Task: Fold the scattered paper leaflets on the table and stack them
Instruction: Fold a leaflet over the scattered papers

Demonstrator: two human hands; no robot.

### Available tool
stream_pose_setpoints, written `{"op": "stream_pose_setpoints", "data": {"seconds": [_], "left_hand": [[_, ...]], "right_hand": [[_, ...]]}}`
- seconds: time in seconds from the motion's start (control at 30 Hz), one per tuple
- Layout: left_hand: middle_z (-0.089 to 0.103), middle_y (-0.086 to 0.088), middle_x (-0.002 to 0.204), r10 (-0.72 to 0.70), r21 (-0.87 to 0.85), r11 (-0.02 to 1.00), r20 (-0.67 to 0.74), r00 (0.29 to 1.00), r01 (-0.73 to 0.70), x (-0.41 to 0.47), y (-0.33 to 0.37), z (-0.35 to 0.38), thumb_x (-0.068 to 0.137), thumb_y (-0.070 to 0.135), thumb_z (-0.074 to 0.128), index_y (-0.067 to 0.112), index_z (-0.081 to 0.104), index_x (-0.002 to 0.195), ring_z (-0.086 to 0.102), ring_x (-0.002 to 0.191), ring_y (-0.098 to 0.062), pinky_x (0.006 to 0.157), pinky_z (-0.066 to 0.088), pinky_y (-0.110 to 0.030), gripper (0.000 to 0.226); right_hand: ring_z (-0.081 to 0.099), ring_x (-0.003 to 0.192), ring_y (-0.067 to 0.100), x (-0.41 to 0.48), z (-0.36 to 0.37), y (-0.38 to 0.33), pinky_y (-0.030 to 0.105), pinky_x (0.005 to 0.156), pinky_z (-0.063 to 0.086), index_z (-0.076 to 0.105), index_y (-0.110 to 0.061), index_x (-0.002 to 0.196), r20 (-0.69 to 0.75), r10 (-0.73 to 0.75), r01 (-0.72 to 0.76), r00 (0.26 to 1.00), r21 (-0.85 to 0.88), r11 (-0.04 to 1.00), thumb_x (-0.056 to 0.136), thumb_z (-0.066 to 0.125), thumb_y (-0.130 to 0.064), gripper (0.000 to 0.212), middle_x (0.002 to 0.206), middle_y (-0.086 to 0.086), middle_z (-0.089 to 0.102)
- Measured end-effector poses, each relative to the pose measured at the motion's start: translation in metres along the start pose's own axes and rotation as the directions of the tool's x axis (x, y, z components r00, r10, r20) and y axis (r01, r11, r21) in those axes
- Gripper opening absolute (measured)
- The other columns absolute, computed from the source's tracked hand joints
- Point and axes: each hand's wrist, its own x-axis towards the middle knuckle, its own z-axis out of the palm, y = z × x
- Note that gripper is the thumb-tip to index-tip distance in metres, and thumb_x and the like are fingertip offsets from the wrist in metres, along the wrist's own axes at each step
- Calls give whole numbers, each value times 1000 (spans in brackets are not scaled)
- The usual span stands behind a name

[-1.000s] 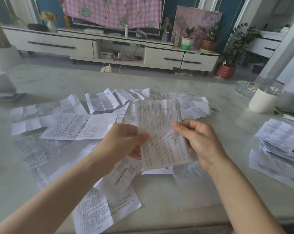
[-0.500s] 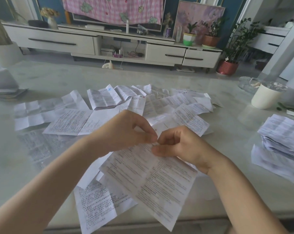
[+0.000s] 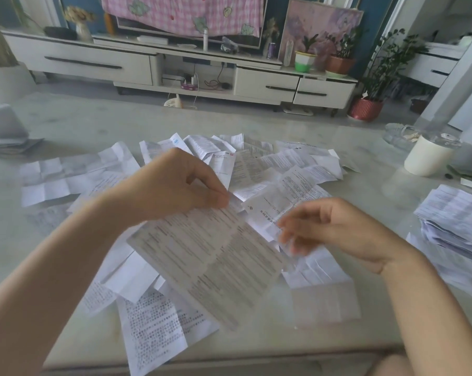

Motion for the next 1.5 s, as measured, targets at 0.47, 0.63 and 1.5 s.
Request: {"op": "stream_pose_setpoints", "data": {"seconds": [0.47,0.63,1.5], "left_hand": [[69,-16,108,-115,-687,708,120,986,166,5,-10,28,70,46,74,-1,40,135,69,95,-30,74,57,-31,87],[69,-18,108,-126,-782,591,154,980,199,4,-4,35,79,28,69,-4,51,125,69,93,-30,75,58,-32,59],[65,-18,79,-281,-843,435,208,937,317,-1,4,46,95,21,33,0,62,98,67,62,-28,46,54,-33,36]], "right_hand": [[68,76,15,21,24,3,27,72,53,69,-10,83,-418,-9,152,908,309,939,77,72,-18,11,82,3,73],[69,77,13,24,32,6,26,68,56,69,-11,88,-555,-2,245,832,364,899,81,69,-18,10,84,2,74],[61,61,10,18,29,10,20,45,47,59,-17,47,-323,-90,206,942,347,915,80,34,20,57,63,0,63]]}}
